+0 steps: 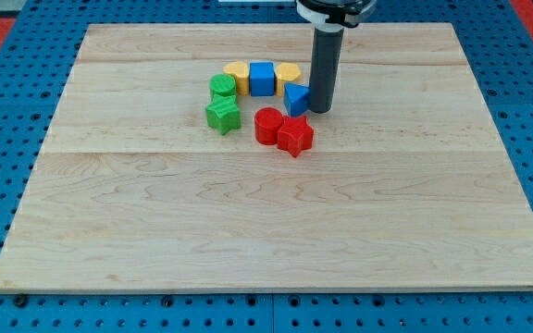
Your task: Push the blue triangle closer to the yellow hexagon
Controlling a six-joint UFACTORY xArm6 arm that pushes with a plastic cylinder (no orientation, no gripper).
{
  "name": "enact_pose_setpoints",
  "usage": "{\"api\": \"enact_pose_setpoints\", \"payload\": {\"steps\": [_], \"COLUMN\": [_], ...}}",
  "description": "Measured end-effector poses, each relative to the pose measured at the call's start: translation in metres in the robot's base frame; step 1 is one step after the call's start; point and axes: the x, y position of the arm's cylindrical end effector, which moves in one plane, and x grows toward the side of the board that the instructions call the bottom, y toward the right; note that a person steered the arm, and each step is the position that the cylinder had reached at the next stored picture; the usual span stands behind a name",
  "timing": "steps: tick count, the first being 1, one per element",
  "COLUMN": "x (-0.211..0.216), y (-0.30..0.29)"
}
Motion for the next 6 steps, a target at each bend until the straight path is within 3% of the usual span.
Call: {"api": "enact_pose_setpoints", "payload": {"steps": [1, 2, 3, 5, 6], "x": [0.000, 0.031, 0.108, 0.048, 0.048], "y": [0.004, 0.056, 0.040, 0.016, 0.009]}}
